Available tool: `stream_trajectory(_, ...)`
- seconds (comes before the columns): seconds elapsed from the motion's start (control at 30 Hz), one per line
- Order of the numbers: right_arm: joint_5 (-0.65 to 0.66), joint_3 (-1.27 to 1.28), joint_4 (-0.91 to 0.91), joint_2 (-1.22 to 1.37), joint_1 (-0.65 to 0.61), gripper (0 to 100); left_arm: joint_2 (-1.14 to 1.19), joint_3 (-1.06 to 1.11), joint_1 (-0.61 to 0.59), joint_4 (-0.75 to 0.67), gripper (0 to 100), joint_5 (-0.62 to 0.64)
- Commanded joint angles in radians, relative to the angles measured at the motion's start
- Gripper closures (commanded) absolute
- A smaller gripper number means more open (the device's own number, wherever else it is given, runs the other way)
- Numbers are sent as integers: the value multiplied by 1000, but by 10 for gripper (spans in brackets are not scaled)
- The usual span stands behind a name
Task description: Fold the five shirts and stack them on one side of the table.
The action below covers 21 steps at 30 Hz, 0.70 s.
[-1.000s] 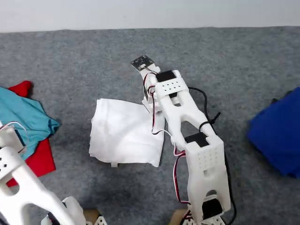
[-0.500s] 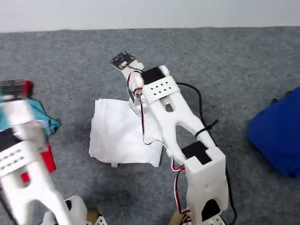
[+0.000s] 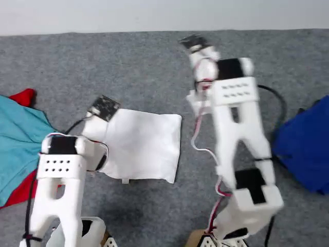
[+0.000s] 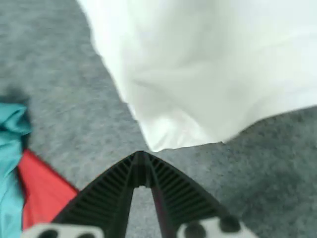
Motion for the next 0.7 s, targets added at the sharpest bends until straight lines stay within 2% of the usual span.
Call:
stream_trajectory(0.0, -2, -29, 44, -182, 116, 989, 92, 5, 20, -60, 996, -51)
stream_trajectory(0.3, 18, 264, 39, -541, 375, 989, 473, -151, 21, -68, 985, -161)
stream_trajectory(0.47, 132, 485, 2, -740, 438, 989, 491, -173, 21, -74, 921, -184)
stream_trajectory(0.67, 201, 687, -62, -958, 478, 989, 489, -213, 23, -6, 913, -196)
